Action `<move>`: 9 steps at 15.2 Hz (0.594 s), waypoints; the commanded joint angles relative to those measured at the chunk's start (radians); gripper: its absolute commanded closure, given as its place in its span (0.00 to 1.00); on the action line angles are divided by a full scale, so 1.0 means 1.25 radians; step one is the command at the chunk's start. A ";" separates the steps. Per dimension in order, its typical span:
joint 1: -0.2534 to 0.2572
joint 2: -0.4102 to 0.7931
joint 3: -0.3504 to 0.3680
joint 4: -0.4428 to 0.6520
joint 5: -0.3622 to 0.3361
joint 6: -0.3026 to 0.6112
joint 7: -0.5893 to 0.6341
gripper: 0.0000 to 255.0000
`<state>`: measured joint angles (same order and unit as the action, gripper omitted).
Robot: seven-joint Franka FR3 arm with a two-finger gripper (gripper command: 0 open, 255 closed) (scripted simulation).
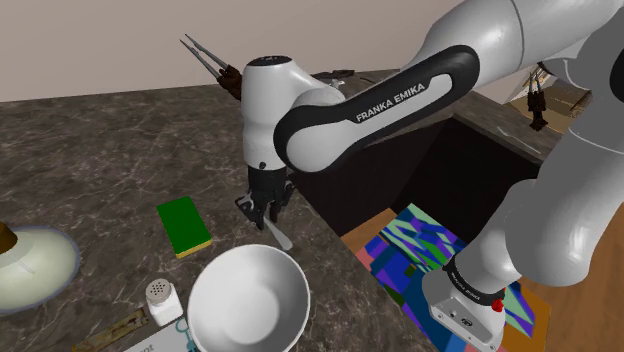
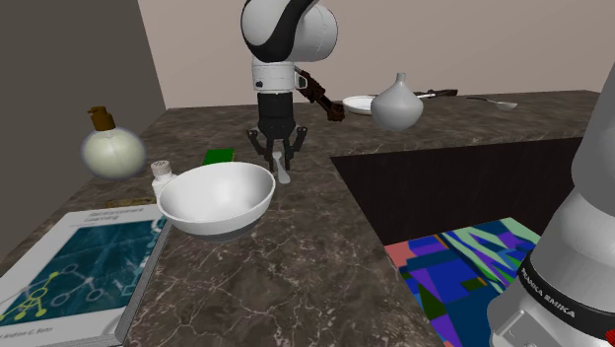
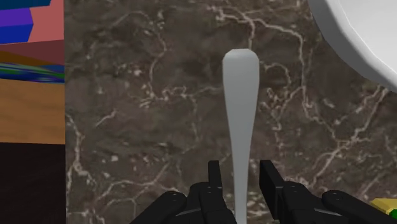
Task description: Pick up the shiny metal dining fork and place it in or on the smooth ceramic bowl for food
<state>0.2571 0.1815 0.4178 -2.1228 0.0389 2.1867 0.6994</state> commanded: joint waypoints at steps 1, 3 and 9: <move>-0.002 -0.012 0.001 0.009 0.005 -0.021 -0.002 1.00; -0.003 -0.025 0.002 0.017 0.011 -0.040 -0.005 1.00; -0.007 -0.059 0.004 0.046 0.024 -0.101 -0.010 1.00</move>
<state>0.2480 0.1130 0.4217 -2.0737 0.0670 2.0742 0.6856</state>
